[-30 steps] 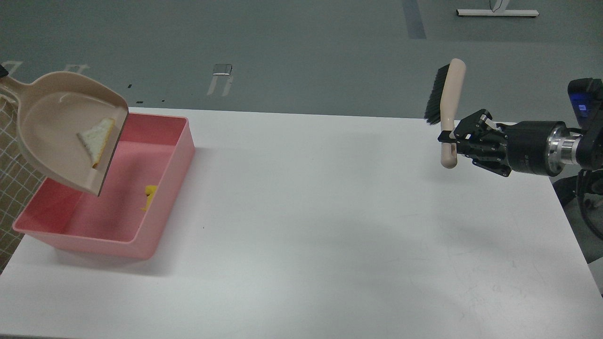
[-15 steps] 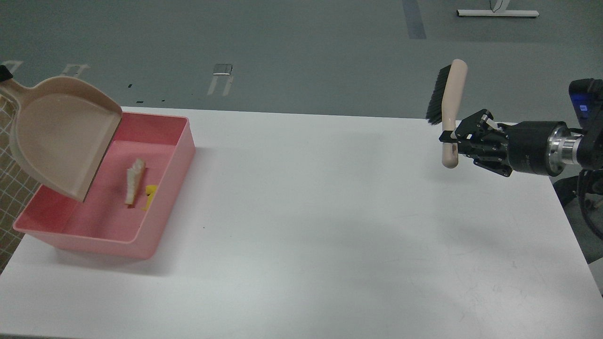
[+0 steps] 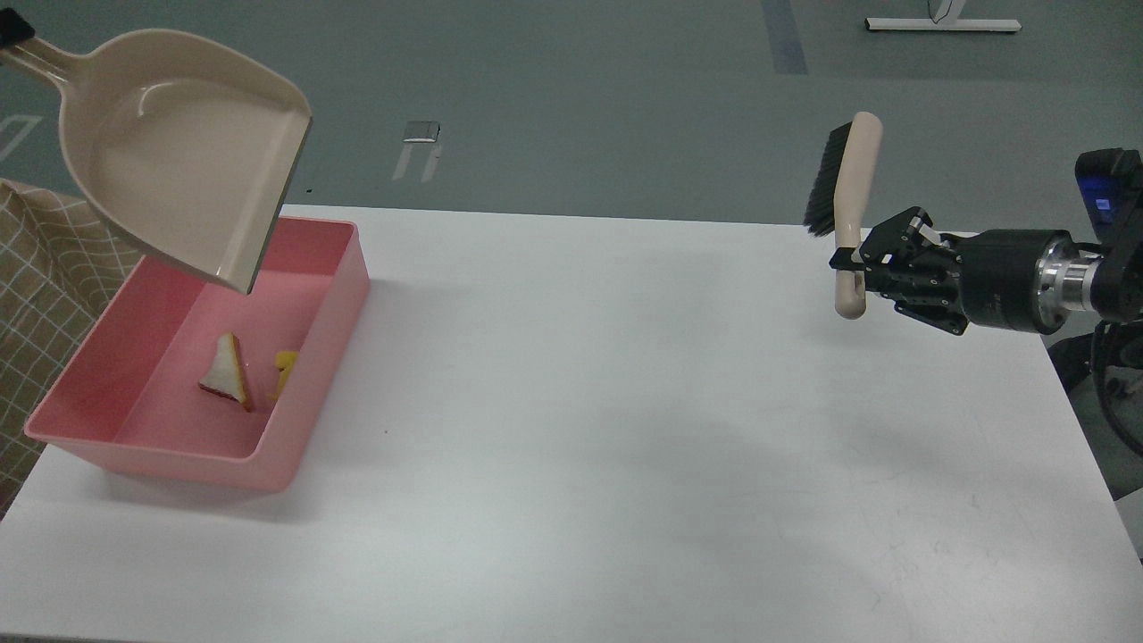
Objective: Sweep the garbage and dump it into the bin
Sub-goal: 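Bring the empty dustpan back down onto the table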
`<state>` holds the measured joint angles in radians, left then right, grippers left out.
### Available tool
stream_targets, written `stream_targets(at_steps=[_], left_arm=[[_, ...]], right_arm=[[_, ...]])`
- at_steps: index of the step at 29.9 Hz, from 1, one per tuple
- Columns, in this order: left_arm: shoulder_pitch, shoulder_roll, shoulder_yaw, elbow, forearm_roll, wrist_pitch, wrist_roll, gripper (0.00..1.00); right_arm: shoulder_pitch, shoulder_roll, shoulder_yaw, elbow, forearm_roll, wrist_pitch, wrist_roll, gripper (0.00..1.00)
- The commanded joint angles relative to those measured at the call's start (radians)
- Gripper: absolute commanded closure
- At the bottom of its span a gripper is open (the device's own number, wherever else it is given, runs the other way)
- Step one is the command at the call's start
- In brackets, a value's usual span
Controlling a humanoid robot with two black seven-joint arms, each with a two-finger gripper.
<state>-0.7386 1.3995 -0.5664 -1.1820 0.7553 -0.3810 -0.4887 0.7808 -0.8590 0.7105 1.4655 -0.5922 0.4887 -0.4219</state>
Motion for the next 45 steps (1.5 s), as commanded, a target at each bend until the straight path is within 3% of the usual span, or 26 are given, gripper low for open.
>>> stream_targets(at_steps=[1,22,30,45], left_arm=[[-0.013,-0.037,-0.003,-0.057,-0.096,-0.004,0.000,1.00],[0.085,-0.648,0.065,-0.156,-0.174,0.280,0.000,1.00],[0.082,-0.741,0.224,-0.143,-0.169,0.387,0.000,1.00],[0.108,-0.887,0.280,0.021,-0.169,0.418,0.000,1.00]], right_arm=[[0.000,0.000,0.015,0.004,0.000,0.000,0.000,1.00],[-0.011,-0.012,0.009,0.010,-0.001,0.000,-0.008,1.00],[-0.044,-0.028,-0.009,0.010,-0.014,0.000,-0.015,1.00],[-0.052,-0.040,-0.141,0.010,-0.046,0.000,-0.043,1.00]])
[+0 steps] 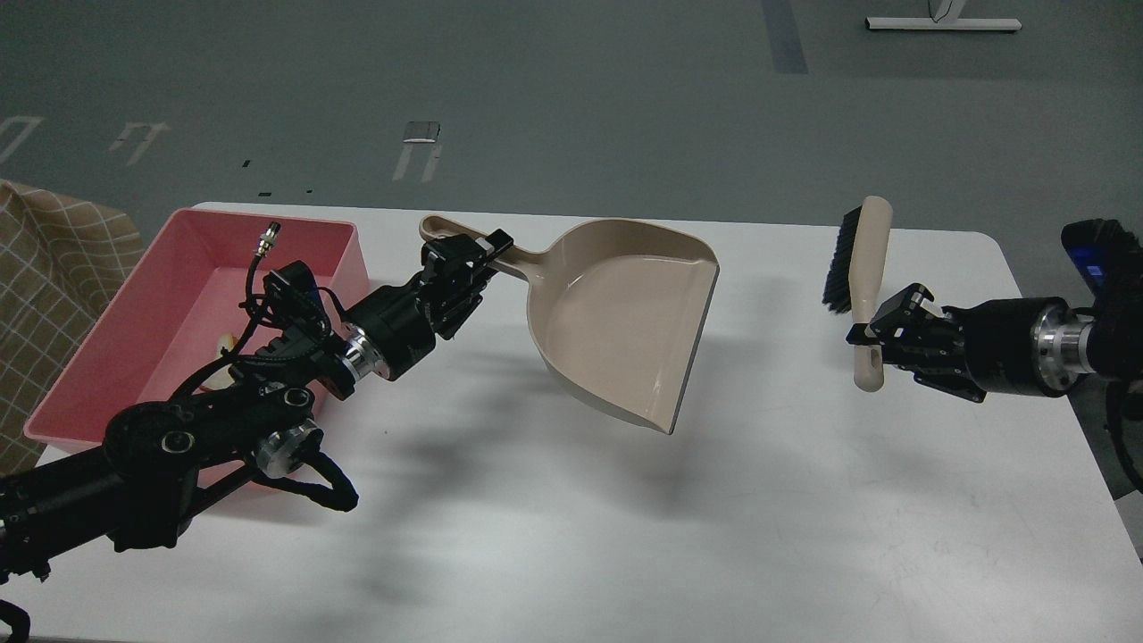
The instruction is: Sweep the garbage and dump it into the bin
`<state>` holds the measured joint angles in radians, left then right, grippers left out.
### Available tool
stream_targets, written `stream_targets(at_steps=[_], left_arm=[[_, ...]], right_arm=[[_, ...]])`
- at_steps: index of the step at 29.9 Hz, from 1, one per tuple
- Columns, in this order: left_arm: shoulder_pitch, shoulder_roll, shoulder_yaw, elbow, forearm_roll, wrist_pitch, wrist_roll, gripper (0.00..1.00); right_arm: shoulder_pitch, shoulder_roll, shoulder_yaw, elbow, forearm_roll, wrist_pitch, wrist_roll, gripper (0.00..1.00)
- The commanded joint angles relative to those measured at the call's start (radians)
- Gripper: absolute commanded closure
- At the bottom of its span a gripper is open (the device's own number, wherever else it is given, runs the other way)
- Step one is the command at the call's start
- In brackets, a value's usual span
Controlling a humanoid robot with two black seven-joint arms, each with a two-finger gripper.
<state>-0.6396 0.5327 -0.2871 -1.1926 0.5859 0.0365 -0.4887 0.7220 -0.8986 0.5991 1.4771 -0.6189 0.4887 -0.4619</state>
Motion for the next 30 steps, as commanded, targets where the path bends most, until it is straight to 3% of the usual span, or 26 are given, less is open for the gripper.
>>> stream_targets(at_steps=[1,17,30], left_arm=[[0.012,-0.025,0.000,0.036,0.000,0.000,0.000,1.00],[0.072,-0.085,0.000,0.120,0.002,0.077,0.000,1.00],[0.084,-0.102,-0.001,0.166,0.000,0.079,0.000,1.00]], right_arm=[[0.007,0.000,-0.035,-0.001,-0.022,0.000,-0.004,1.00],[-0.003,0.000,-0.073,-0.014,-0.093,0.000,-0.021,0.99],[-0.012,0.001,-0.076,-0.012,-0.091,0.000,-0.021,0.97]])
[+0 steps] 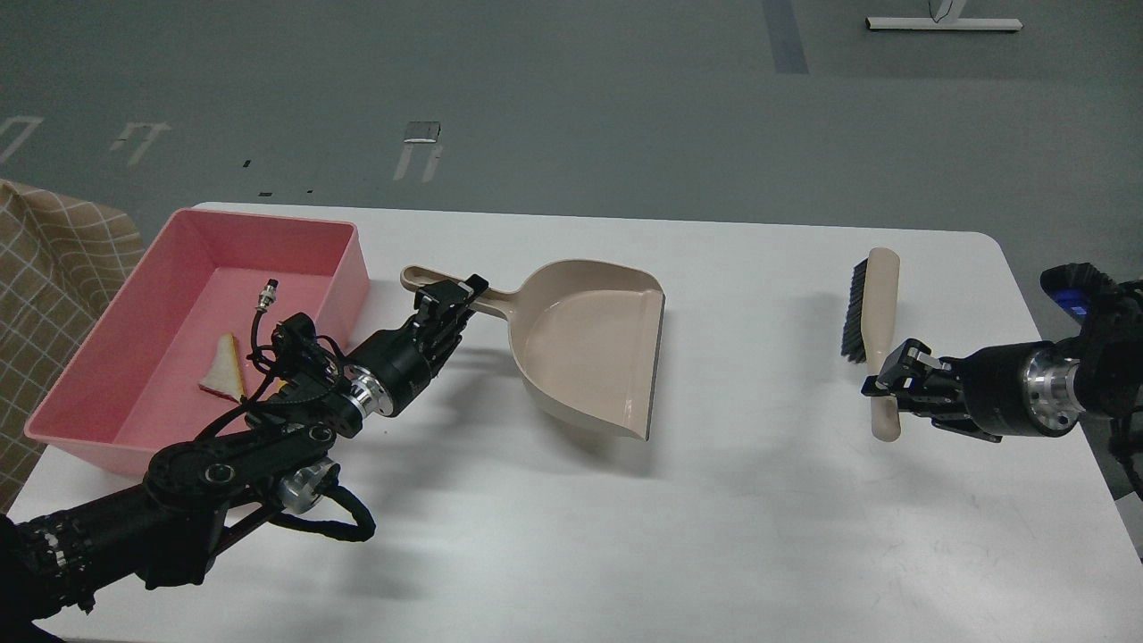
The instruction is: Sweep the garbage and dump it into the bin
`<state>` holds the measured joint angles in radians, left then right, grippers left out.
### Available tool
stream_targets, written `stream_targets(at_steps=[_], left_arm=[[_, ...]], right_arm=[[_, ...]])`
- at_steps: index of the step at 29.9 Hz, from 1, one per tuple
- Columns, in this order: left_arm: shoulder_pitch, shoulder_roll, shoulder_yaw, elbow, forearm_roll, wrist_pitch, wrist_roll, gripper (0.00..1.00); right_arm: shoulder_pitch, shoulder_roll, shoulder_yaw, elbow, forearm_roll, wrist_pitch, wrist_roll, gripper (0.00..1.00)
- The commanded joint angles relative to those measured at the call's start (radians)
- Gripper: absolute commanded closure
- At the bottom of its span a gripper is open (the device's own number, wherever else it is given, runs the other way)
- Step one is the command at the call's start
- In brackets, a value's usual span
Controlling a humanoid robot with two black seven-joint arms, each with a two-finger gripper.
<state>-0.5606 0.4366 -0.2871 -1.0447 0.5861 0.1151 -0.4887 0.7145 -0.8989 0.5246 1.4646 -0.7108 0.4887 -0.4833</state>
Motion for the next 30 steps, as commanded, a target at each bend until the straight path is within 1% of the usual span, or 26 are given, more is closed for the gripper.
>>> stream_targets(at_steps=[1,11,15,18,24,25,27,28,29,30], left_arm=[[0.005,-0.013,-0.001,0.026,0.000,0.002,0.000,1.00],[0.021,-0.024,-0.001,0.048,0.000,0.000,0.000,1.00],[0.021,-0.044,0.000,0.084,0.000,0.000,0.000,1.00],[0.021,-0.052,-0.001,0.089,0.000,0.000,0.000,1.00],[0.021,-0.053,-0.003,0.089,-0.002,-0.002,0.000,1.00],[0.021,-0.053,-0.003,0.087,-0.002,-0.002,0.000,1.00],[0.022,-0.053,-0.003,0.087,-0.002,-0.003,0.000,1.00],[0.024,-0.053,-0.003,0.087,-0.002,-0.005,0.000,1.00],[0.024,-0.053,-0.003,0.087,-0.002,-0.005,0.000,0.94],[0.024,-0.053,-0.003,0.087,-0.002,-0.005,0.000,0.94]], right_arm=[[-0.007,0.000,-0.008,0.000,0.001,0.000,0.000,0.96],[-0.003,0.006,-0.034,-0.007,-0.001,0.000,-0.005,0.94],[-0.003,0.009,-0.035,-0.017,-0.002,0.000,-0.005,0.94],[-0.003,0.009,-0.037,-0.015,-0.002,0.000,-0.005,0.92],[-0.003,0.009,-0.037,-0.017,-0.002,0.000,-0.005,0.79],[-0.004,0.011,-0.037,-0.017,-0.002,0.000,-0.005,0.75],[-0.004,0.009,-0.037,-0.017,-0.002,0.000,-0.005,0.73],[-0.006,0.009,-0.037,-0.018,-0.002,0.000,-0.005,0.67],[-0.004,0.009,-0.037,-0.020,-0.001,0.000,-0.005,0.64],[-0.004,0.009,-0.037,-0.020,-0.001,0.000,-0.005,0.64]])
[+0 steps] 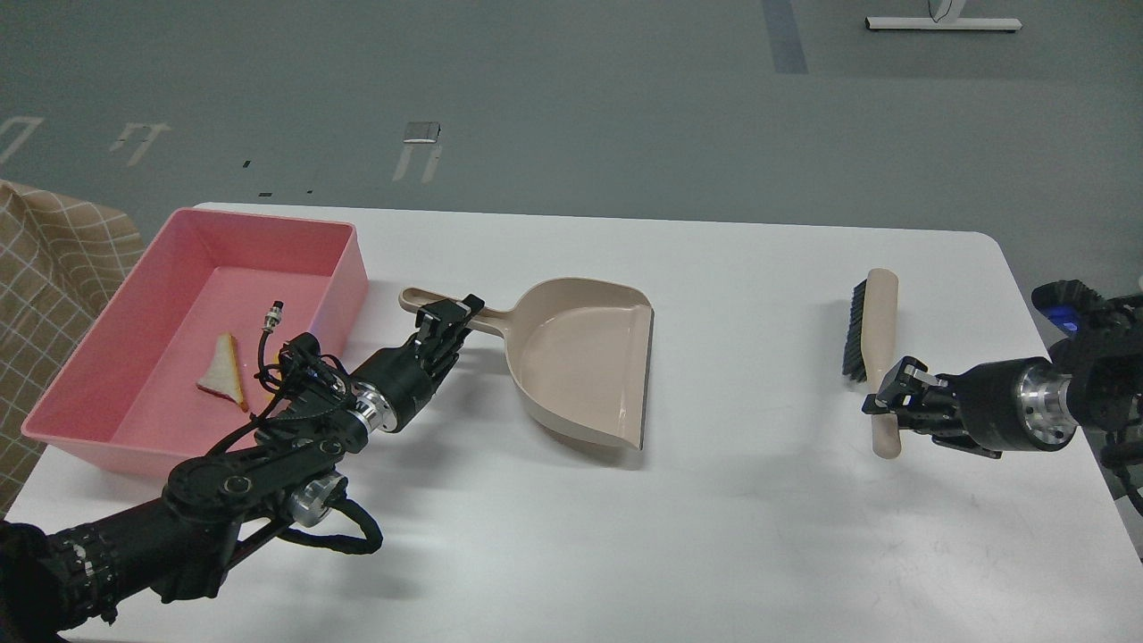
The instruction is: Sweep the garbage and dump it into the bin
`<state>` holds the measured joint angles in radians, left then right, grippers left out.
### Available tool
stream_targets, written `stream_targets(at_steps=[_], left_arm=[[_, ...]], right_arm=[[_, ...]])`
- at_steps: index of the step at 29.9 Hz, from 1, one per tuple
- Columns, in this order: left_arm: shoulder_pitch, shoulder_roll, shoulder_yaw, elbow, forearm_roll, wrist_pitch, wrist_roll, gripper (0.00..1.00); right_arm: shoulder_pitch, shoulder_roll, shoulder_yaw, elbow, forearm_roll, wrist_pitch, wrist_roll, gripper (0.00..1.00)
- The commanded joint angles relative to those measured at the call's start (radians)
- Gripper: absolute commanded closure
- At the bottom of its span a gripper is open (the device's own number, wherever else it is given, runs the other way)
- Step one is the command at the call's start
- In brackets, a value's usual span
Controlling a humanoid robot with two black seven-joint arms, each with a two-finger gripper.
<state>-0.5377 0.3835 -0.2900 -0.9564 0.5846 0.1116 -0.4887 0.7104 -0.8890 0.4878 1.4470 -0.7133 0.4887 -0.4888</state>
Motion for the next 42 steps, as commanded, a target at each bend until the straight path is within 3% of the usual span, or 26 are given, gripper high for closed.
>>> stream_targets(at_steps=[1,5,6,8,11,17,26,30,42], left_arm=[[0.001,0.000,0.000,-0.002,0.000,-0.001,0.000,0.85],[0.010,0.000,-0.001,-0.010,-0.008,-0.006,0.000,0.57],[0.010,0.000,-0.002,-0.010,-0.008,-0.006,0.000,0.56],[0.022,0.002,-0.011,-0.015,-0.014,-0.006,0.000,0.32],[0.030,0.003,-0.015,-0.016,-0.015,-0.004,0.000,0.18],[0.047,0.021,-0.015,-0.068,-0.015,-0.001,0.000,0.08],[0.074,0.113,-0.015,-0.202,-0.015,0.029,0.000,0.06],[0.091,0.188,-0.015,-0.329,-0.015,0.097,0.000,0.06],[0.200,0.371,-0.015,-0.642,-0.014,0.158,0.000,0.05]], right_arm=[[0.000,-0.001,0.000,-0.007,0.002,0.000,0.000,0.63],[0.003,0.001,0.000,-0.008,0.002,0.000,0.000,0.45],[0.003,0.001,0.000,-0.008,0.002,0.000,0.000,0.45],[0.004,0.001,0.003,-0.007,0.002,0.000,0.000,0.30],[0.007,0.001,0.005,-0.005,0.002,0.000,0.000,0.20],[0.017,0.001,0.008,0.004,0.003,0.000,0.000,0.14],[0.037,-0.011,0.015,0.024,0.008,0.000,0.000,0.12],[0.050,-0.022,0.028,0.053,0.006,0.000,0.000,0.12],[0.084,-0.106,0.076,0.147,0.015,0.000,0.000,0.12]])
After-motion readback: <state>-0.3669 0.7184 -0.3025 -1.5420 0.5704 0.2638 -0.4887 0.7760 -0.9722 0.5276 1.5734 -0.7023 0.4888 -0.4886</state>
